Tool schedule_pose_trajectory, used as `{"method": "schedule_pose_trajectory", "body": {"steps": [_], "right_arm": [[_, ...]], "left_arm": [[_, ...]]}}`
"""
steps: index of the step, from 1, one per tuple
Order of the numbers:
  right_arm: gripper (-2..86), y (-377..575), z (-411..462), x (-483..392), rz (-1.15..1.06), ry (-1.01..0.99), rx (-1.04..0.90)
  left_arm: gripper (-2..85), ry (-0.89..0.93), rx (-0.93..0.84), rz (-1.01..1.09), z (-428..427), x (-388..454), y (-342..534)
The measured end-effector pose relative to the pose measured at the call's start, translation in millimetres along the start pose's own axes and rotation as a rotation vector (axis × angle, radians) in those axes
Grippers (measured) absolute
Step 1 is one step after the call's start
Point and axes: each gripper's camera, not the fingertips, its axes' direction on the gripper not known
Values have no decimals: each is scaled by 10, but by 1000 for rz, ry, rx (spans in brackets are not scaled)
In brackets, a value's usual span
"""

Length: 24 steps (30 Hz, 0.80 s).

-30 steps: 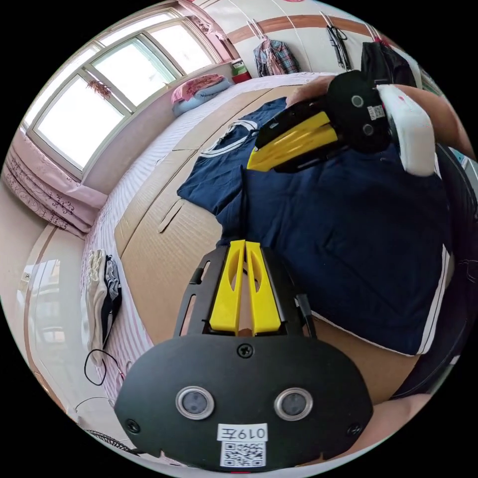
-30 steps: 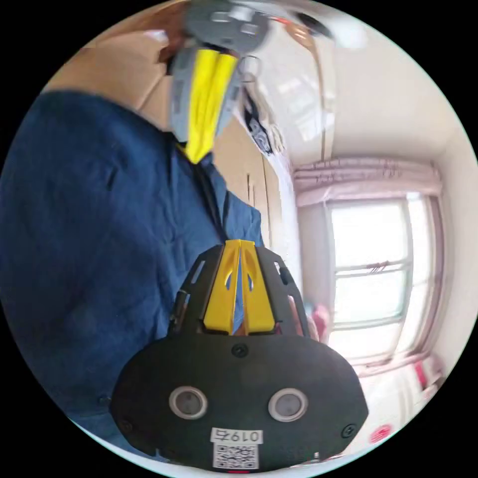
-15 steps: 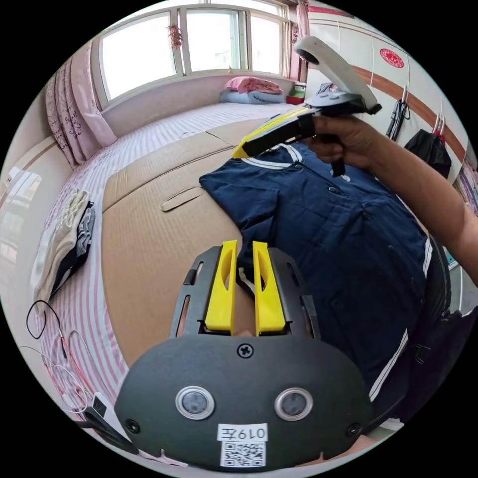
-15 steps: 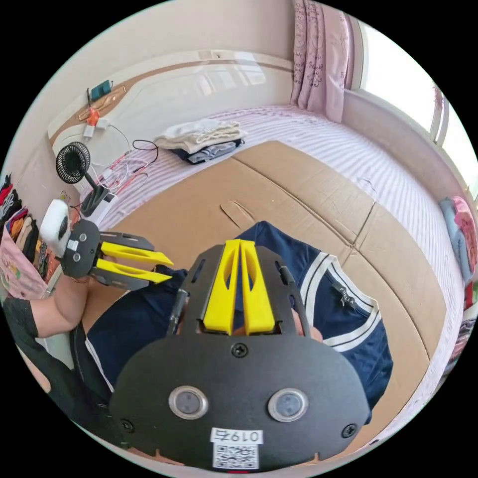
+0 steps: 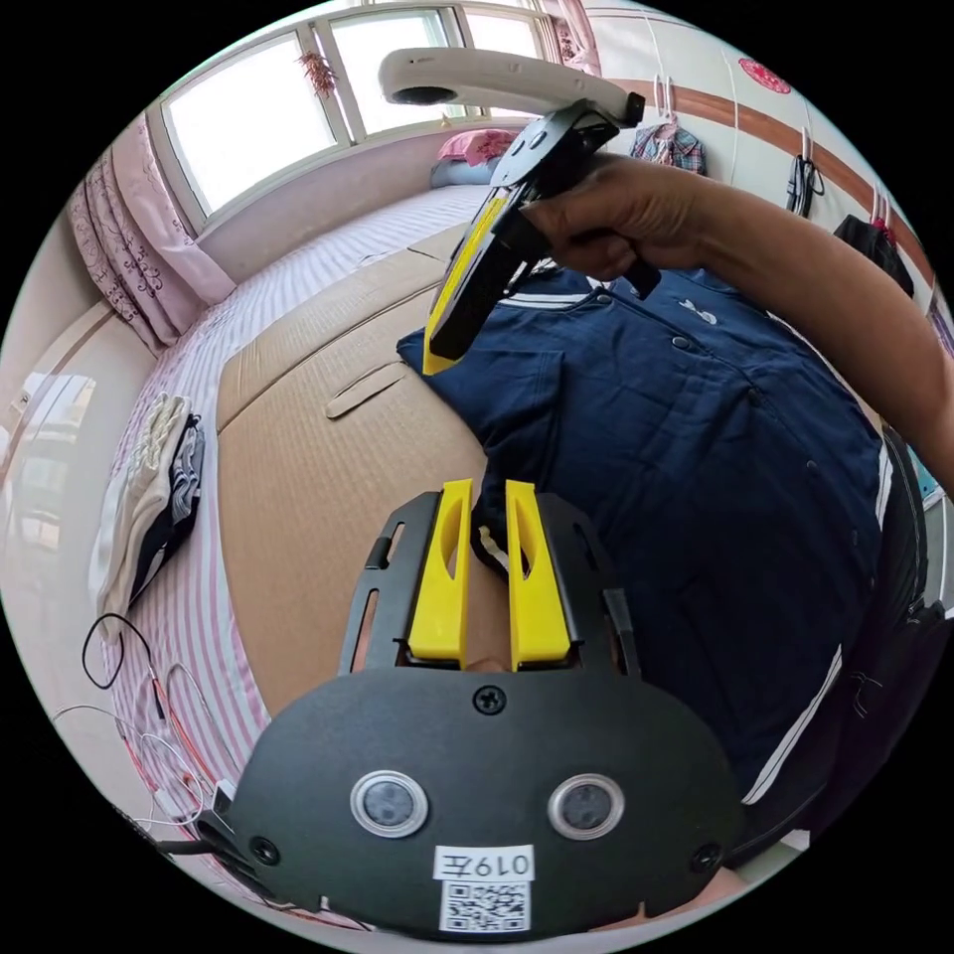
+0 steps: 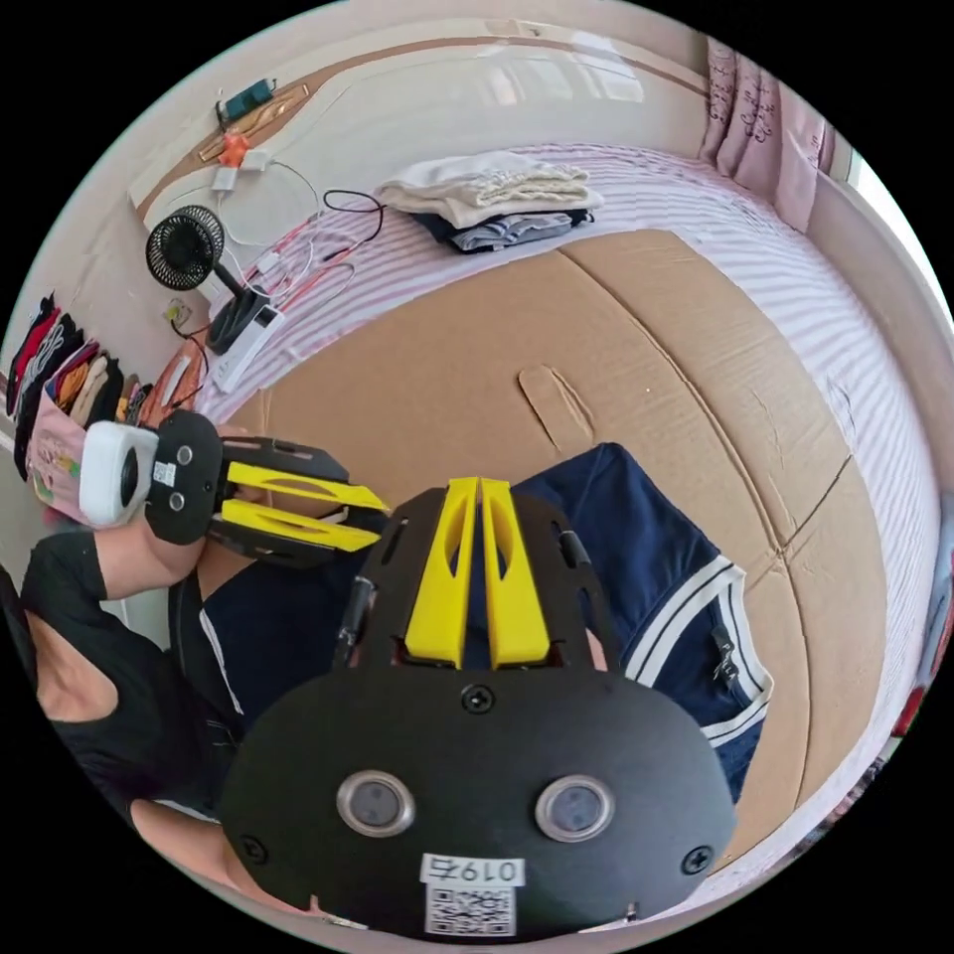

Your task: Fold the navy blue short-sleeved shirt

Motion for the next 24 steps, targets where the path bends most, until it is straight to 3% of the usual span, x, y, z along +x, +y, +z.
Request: {"method": "schedule_pose_trajectory", "body": {"steps": [3, 7, 10, 11, 14, 24], "right_arm": [[-6, 198, -52, -324, -2, 9, 89], [-1, 636, -69, -1367, -71, 271, 269], [46, 822, 171, -2164, -127, 498, 340], [53, 829, 340, -2488, -168, 618, 343], [59, 734, 784, -3189, -311, 737, 260], [67, 250, 1776, -4292, -375, 944, 93]], "left_arm": [[16, 19, 3, -5, 69, -167, -30], [13, 102, 8, -32, 38, -542, -3], [12, 145, 116, -153, -146, -1019, 122], [13, 174, 163, -214, -195, -1216, 172], [14, 245, 239, -335, -150, -1593, 217], [49, 482, -58, -469, 1090, -2483, -839]]}}
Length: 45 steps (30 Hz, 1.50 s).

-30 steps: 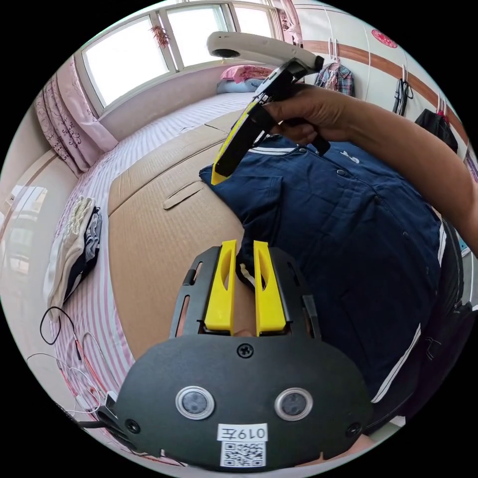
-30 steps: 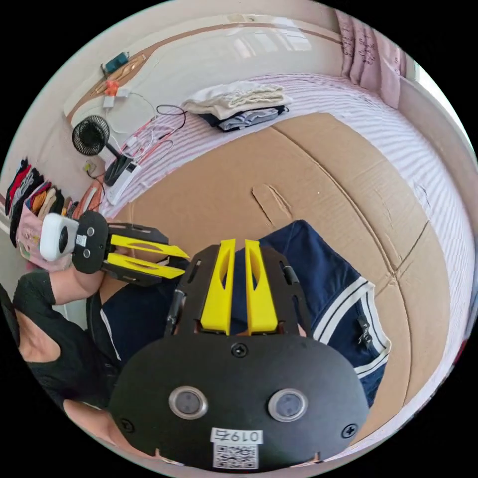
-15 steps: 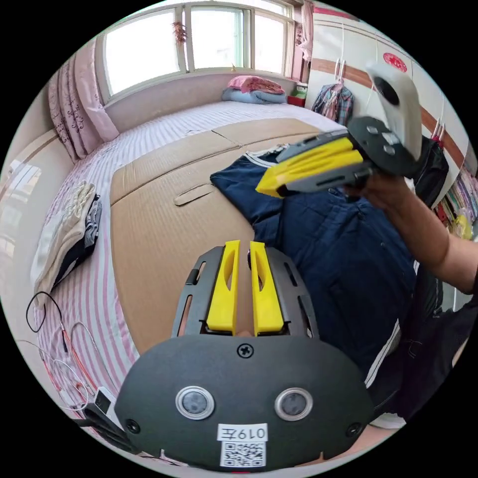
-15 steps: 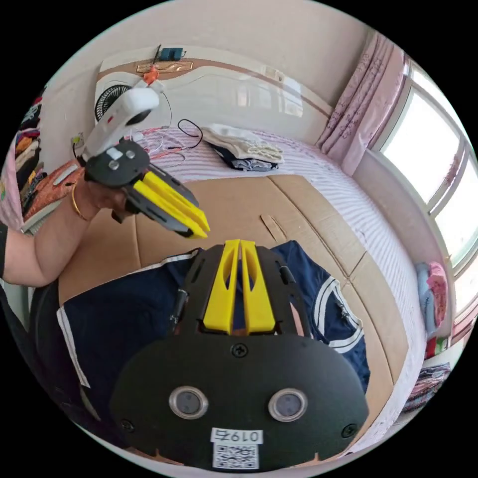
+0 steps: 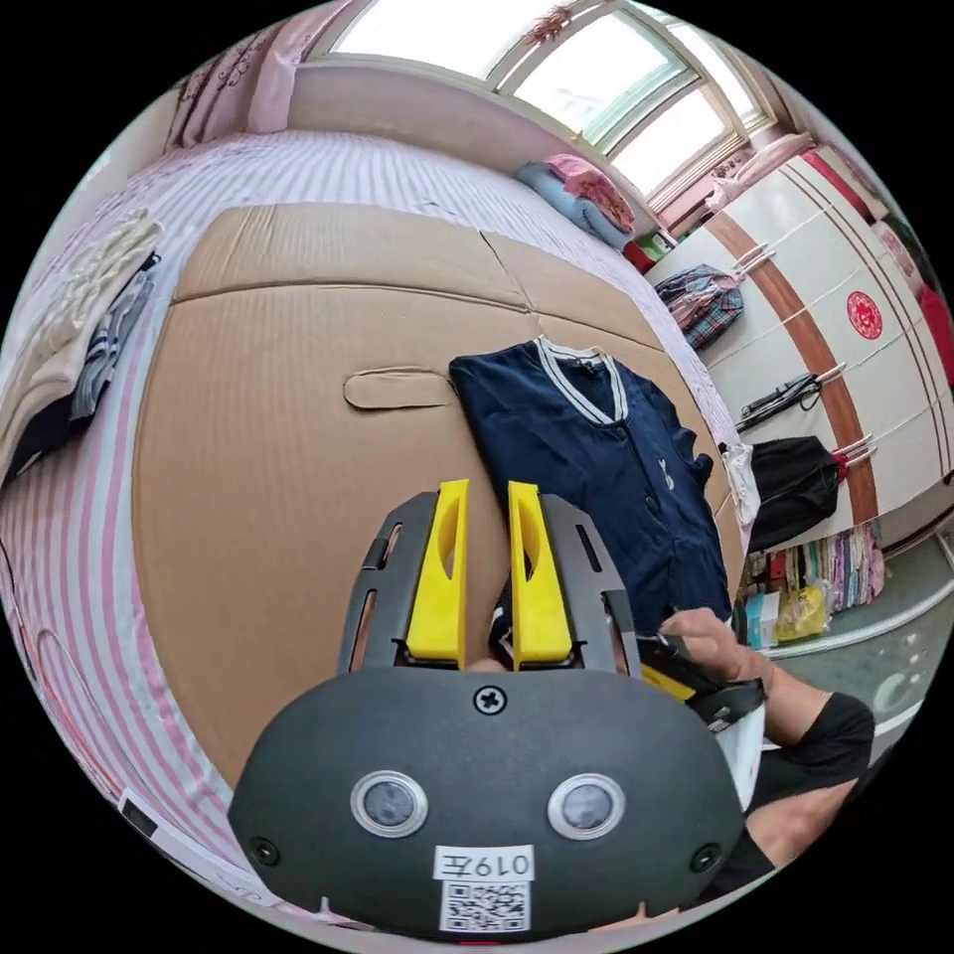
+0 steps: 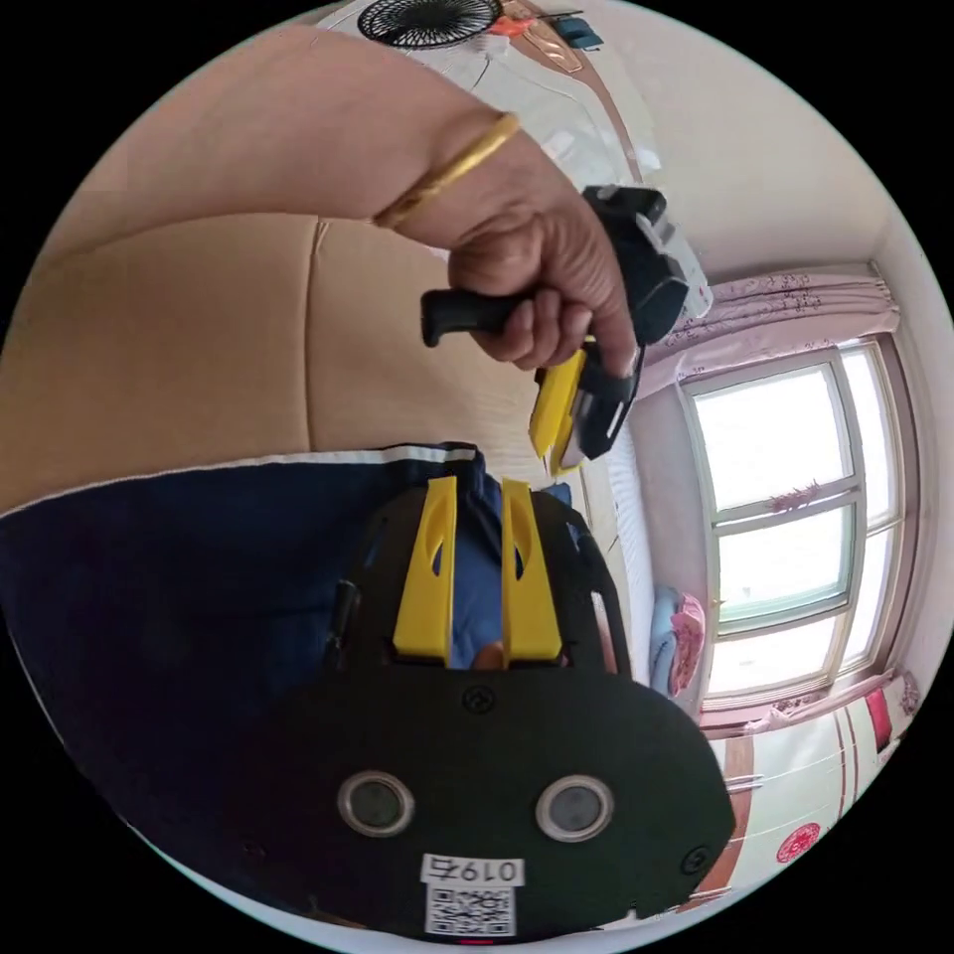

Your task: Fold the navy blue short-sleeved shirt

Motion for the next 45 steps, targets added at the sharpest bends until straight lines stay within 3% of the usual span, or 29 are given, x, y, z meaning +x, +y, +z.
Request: {"method": "schedule_pose_trajectory", "body": {"steps": [5, 13, 29, 38, 45], "right_arm": [[28, -450, -58, -439, -39, 67, -8], [-2, -953, -168, -946, -60, 117, 5], [-1, -1765, -145, -1823, -69, 201, 1], [1, -1954, -21, -2096, -29, 159, 30], [0, -1969, 95, -2303, 15, 168, 71]], "left_arm": [[62, -24, -117, -49, 327, -203, -517], [70, 107, -170, -94, 517, -514, -977], [23, 336, -94, -223, 738, -1234, -1396], [14, 98, -181, -58, 748, -1005, -1789], [14, 117, -161, -28, 795, -1070, -1838]]}}
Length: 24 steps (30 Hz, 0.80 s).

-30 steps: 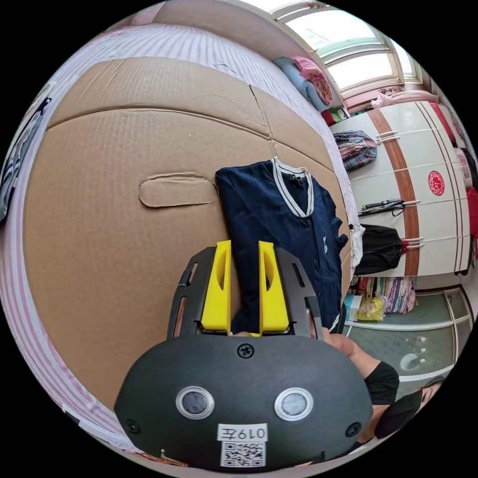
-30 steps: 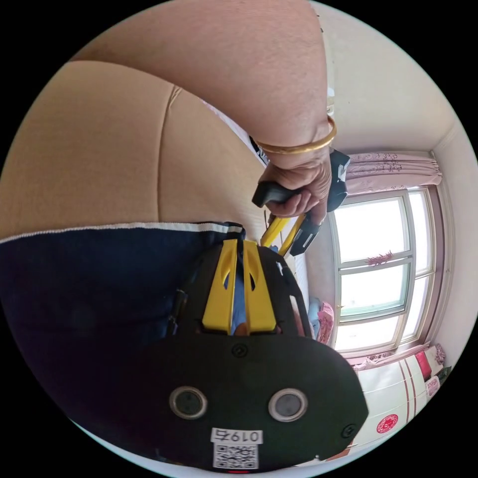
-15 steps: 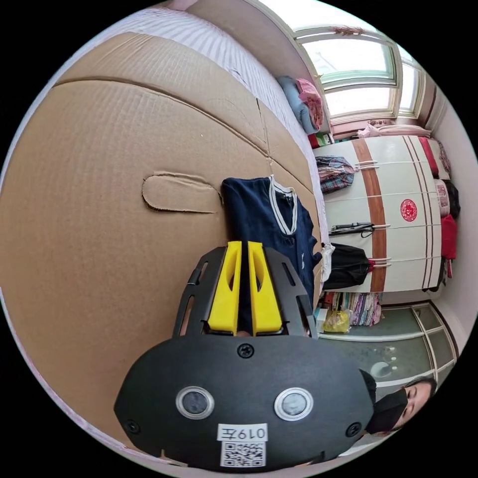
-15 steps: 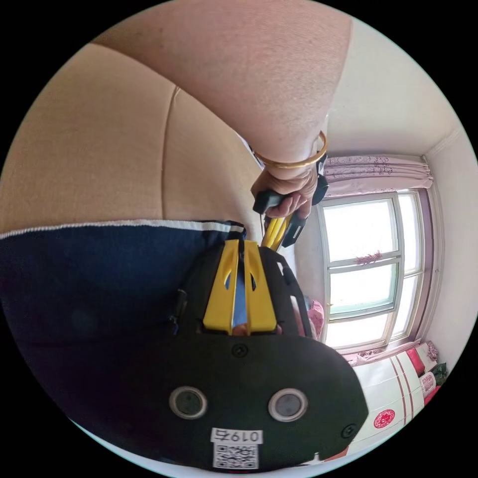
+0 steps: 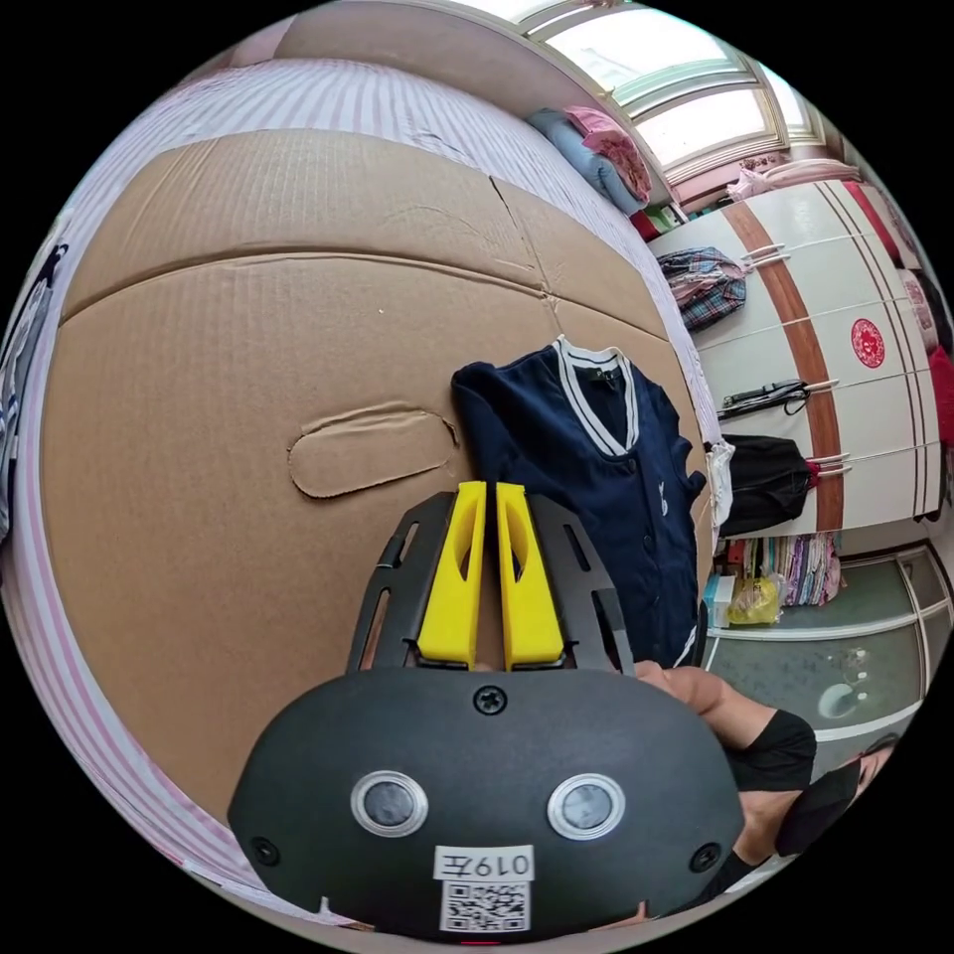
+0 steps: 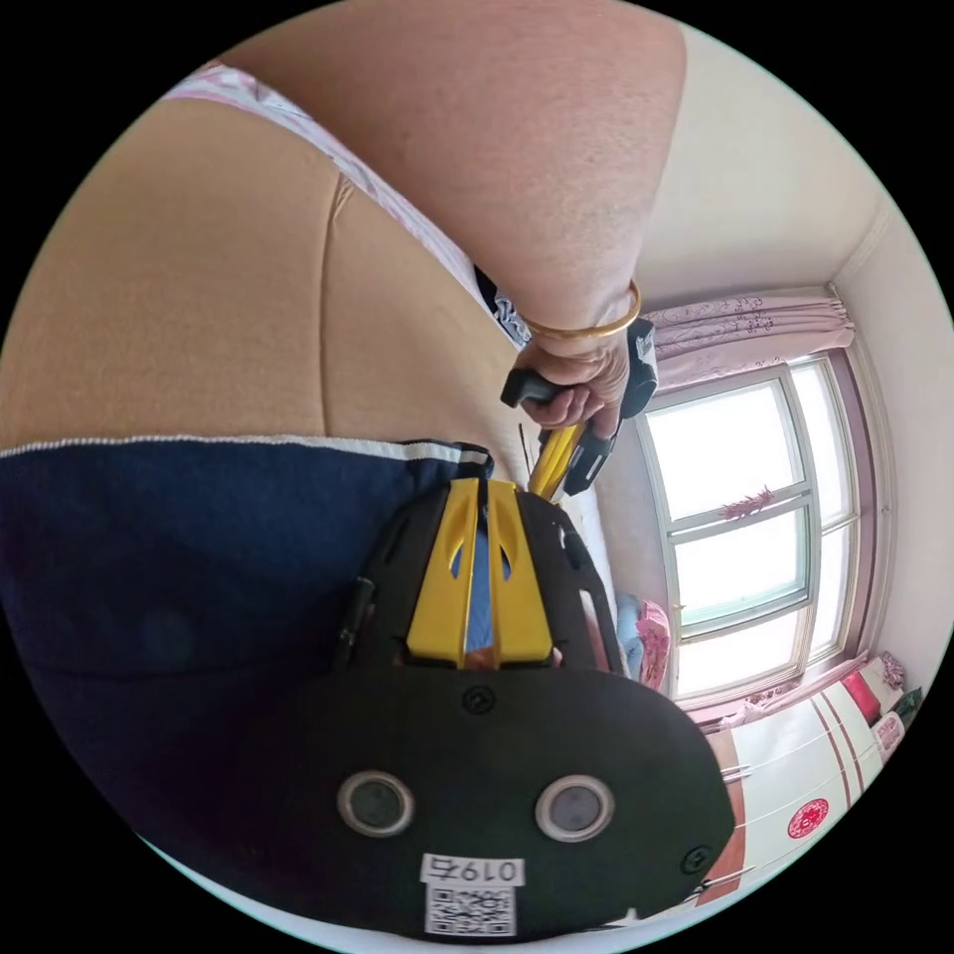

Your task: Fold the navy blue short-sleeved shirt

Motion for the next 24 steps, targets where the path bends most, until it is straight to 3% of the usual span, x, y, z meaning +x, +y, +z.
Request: {"method": "schedule_pose_trajectory", "body": {"steps": [8, 14, 24], "right_arm": [[0, -11, 103, -190, 1, 8, 9], [0, 30, 167, -262, 2, 10, 8], [0, 199, 261, -244, 4, 3, 7]], "left_arm": [[23, 19, -18, 15, -47, 28, 88], [59, 85, 153, -98, -283, -156, 173], [24, -27, 103, -77, -67, 132, 252]]}}
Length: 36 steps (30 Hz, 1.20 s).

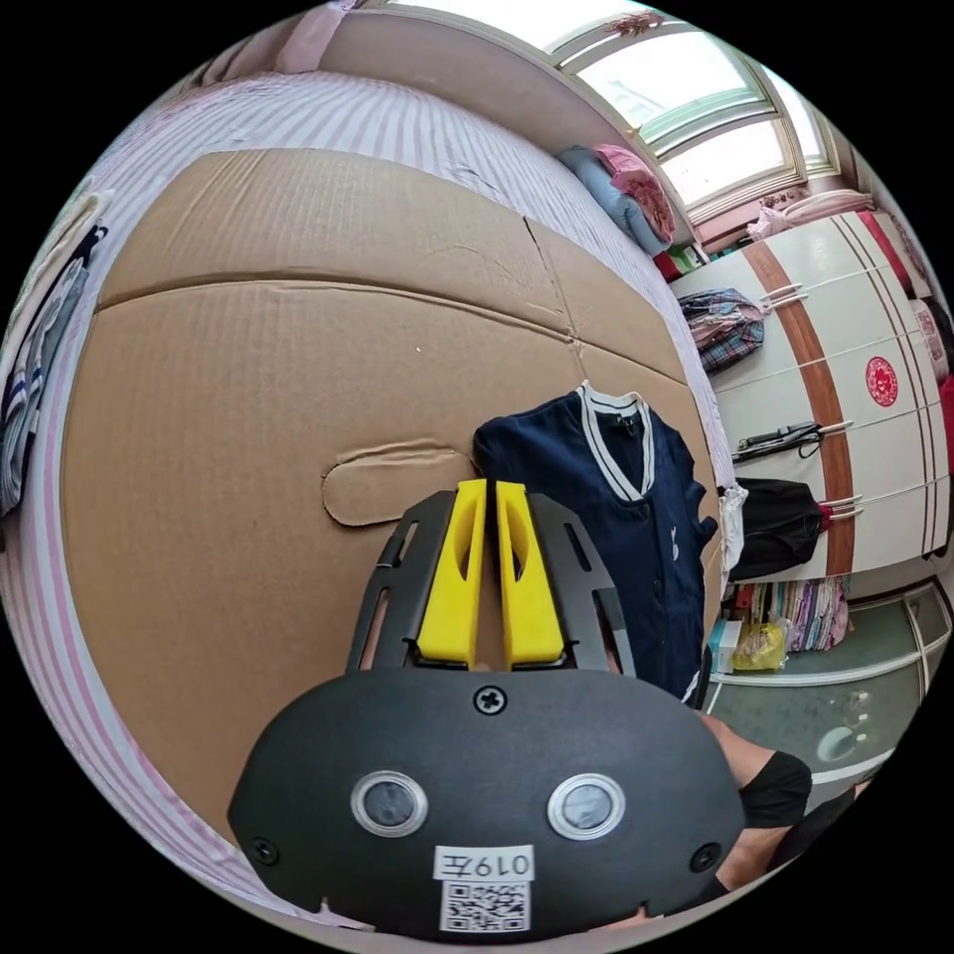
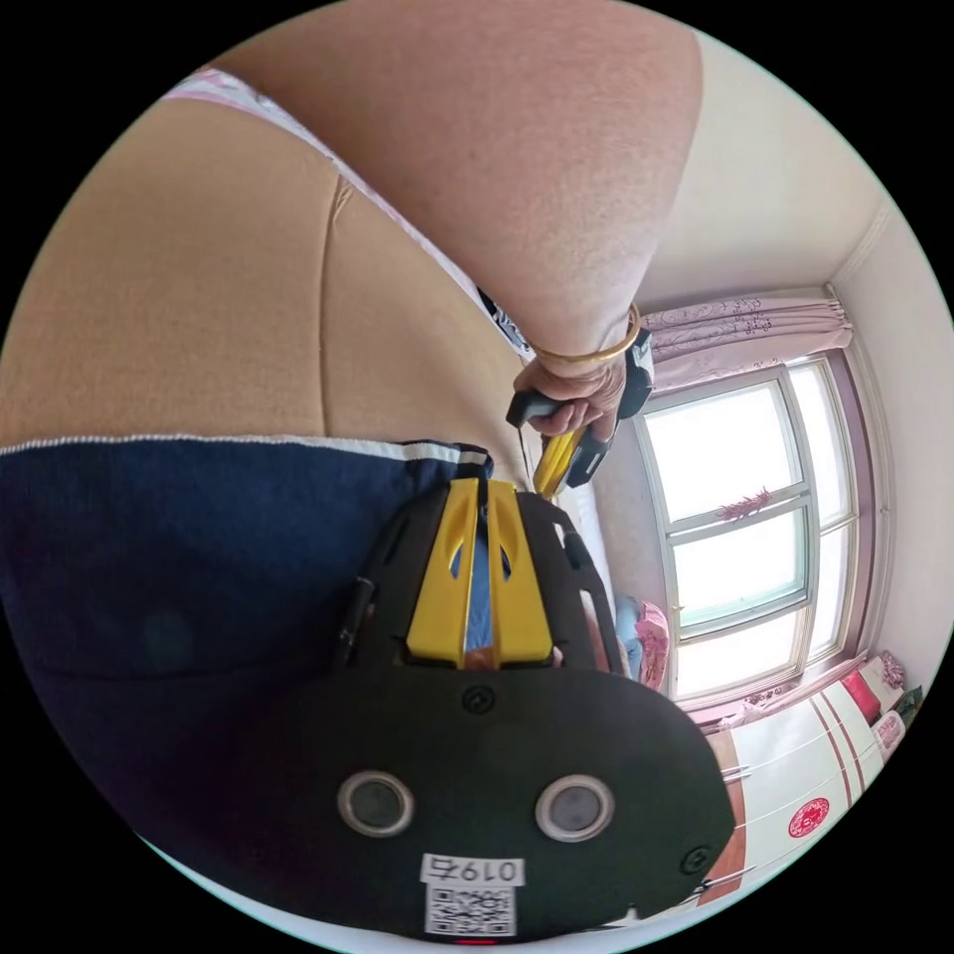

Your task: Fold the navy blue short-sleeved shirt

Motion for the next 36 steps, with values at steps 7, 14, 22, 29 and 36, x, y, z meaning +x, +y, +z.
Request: {"method": "schedule_pose_trajectory", "body": {"steps": [7, 14, 22, 29, 36], "right_arm": [[1, 197, 64, 114, 1, -4, -4], [1, 476, 131, 326, -1, -4, -7], [6, 857, 230, 685, 0, -6, -8], [57, 1242, 262, 1133, -43, 49, -21], [42, 1955, -70, 2367, 153, -135, 83]], "left_arm": [[16, -74, 38, -27, -82, 111, 286], [35, -64, 78, -65, -159, 269, 540], [52, -25, 109, -81, -182, 447, 822], [18, -164, 116, -35, -216, 992, 1231], [17, -130, 224, 152, -793, 1613, 2652]]}}
